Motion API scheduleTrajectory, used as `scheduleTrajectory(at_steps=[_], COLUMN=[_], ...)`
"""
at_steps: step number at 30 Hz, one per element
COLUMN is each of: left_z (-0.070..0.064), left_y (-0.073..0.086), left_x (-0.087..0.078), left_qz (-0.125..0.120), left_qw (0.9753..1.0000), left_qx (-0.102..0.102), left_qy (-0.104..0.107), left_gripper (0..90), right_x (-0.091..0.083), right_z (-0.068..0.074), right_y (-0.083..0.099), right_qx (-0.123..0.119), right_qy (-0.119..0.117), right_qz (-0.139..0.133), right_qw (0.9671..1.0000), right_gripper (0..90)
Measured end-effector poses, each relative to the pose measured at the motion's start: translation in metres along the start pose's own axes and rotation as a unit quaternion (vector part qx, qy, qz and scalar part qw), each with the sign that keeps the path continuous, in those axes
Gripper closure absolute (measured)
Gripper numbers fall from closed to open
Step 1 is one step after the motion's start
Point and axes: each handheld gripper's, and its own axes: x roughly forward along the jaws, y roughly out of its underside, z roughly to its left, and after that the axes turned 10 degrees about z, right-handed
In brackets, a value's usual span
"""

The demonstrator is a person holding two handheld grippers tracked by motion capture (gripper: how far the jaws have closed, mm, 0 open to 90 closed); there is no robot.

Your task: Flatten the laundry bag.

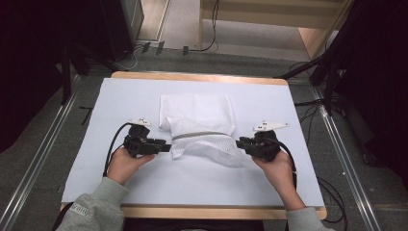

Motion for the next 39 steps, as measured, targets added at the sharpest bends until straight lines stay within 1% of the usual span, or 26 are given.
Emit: scheduleTrajectory(at_steps=[1, 4, 6, 7, 11, 13, 14, 15, 16, 17, 19, 20, 22, 24, 26, 27, 28, 29, 30, 31, 33, 34, 35, 36, 38, 39], left_z=[-0.002, -0.007, -0.010, -0.011, -0.011, -0.011, -0.010, -0.010, -0.010, -0.009, -0.008, -0.009, -0.012, -0.014, -0.016, -0.018, -0.021, -0.025, -0.025, -0.025, -0.024, -0.023, -0.022, -0.021, -0.020, -0.019], left_y=[0.001, 0.002, 0.001, 0.001, 0.001, 0.002, 0.002, 0.002, 0.002, 0.002, 0.002, 0.002, 0.003, 0.003, 0.002, 0.002, 0.003, 0.002, 0.002, 0.002, 0.002, 0.003, 0.003, 0.003, 0.003, 0.003], left_x=[0.002, 0.009, 0.015, 0.017, 0.027, 0.032, 0.033, 0.035, 0.036, 0.036, 0.037, 0.038, 0.038, 0.039, 0.041, 0.042, 0.044, 0.046, 0.046, 0.047, 0.047, 0.047, 0.047, 0.047, 0.047, 0.047], left_qz=[0.005, 0.008, 0.018, 0.019, 0.037, 0.040, 0.046, 0.048, 0.045, 0.043, 0.040, 0.039, 0.039, 0.037, 0.045, 0.045, 0.045, 0.044, 0.043, 0.042, 0.038, 0.036, 0.033, 0.031, 0.032, 0.034], left_qw=[1.0000, 0.9999, 0.9998, 0.9998, 0.9992, 0.9991, 0.9987, 0.9986, 0.9987, 0.9989, 0.9990, 0.9989, 0.9985, 0.9985, 0.9987, 0.9987, 0.9982, 0.9979, 0.9977, 0.9977, 0.9976, 0.9973, 0.9973, 0.9975, 0.9966, 0.9963], left_qx=[0.004, 0.005, 0.011, 0.011, 0.013, 0.014, 0.018, 0.017, 0.017, 0.017, 0.017, 0.019, 0.027, 0.027, 0.021, 0.024, 0.036, 0.042, 0.046, 0.044, 0.045, 0.047, 0.048, 0.043, 0.051, 0.055], left_qy=[0.000, 0.007, 0.003, 0.001, -0.001, -0.007, -0.011, -0.015, -0.016, -0.014, -0.012, -0.015, -0.026, -0.028, -0.004, -0.003, -0.014, -0.022, -0.027, -0.029, -0.036, -0.044, -0.046, -0.047, -0.056, -0.057], left_gripper=[60.8, 58.8, 57.2, 56.6, 53.7, 51.4, 51.0, 50.8, 50.8, 51.2, 51.3, 51.3, 52.7, 53.6, 54.6, 54.1, 53.7, 53.5, 53.6, 54.7, 59.5, 64.5, 70.0, 73.4, 80.9, 84.5], right_x=[-0.002, -0.006, -0.008, -0.010, -0.010, -0.008, -0.007, -0.005, -0.002, 0.000, 0.005, 0.008, 0.012, 0.014, 0.015, 0.015, 0.015, 0.015, 0.015, 0.015, 0.016, 0.016, 0.016, 0.016, 0.016, 0.016], right_z=[0.003, 0.007, 0.010, 0.012, 0.014, 0.015, 0.014, 0.014, 0.013, 0.012, 0.008, 0.007, 0.006, 0.005, 0.006, 0.006, 0.007, 0.007, 0.008, 0.008, 0.010, 0.011, 0.012, 0.013, 0.015, 0.015], right_y=[0.003, 0.011, 0.016, 0.018, 0.027, 0.031, 0.033, 0.035, 0.036, 0.036, 0.036, 0.036, 0.035, 0.034, 0.033, 0.033, 0.032, 0.032, 0.032, 0.031, 0.030, 0.029, 0.029, 0.028, 0.026, 0.025], right_qx=[-0.001, -0.006, -0.005, -0.002, 0.001, -0.003, -0.004, -0.005, -0.006, -0.002, 0.003, 0.004, 0.007, 0.007, 0.007, 0.009, 0.010, 0.007, 0.006, 0.006, 0.003, -0.002, -0.004, -0.006, -0.007, -0.010], right_qy=[0.000, -0.001, -0.004, -0.006, -0.014, -0.011, -0.010, -0.009, -0.006, -0.006, -0.012, -0.013, -0.013, -0.019, -0.020, -0.020, -0.020, -0.023, -0.024, -0.025, -0.028, -0.029, -0.030, -0.031, -0.035, -0.036], right_qz=[0.002, 0.004, 0.008, 0.010, 0.017, 0.024, 0.030, 0.036, 0.041, 0.047, 0.052, 0.057, 0.066, 0.067, 0.067, 0.067, 0.066, 0.065, 0.066, 0.067, 0.066, 0.068, 0.066, 0.066, 0.064, 0.061], right_qw=[1.0000, 1.0000, 0.9999, 0.9999, 0.9998, 0.9996, 0.9995, 0.9993, 0.9991, 0.9989, 0.9986, 0.9983, 0.9977, 0.9975, 0.9975, 0.9975, 0.9976, 0.9976, 0.9975, 0.9974, 0.9974, 0.9973, 0.9974, 0.9973, 0.9973, 0.9974], right_gripper=[73.5, 71.4, 69.9, 68.2, 61.9, 58.9, 57.5, 57.5, 57.5, 57.6, 58.4, 58.8, 63.4, 66.4, 69.0, 70.2, 71.1, 72.0, 73.4, 75.3, 79.6, 81.7, 83.5, 84.9, 86.5, 87.1])
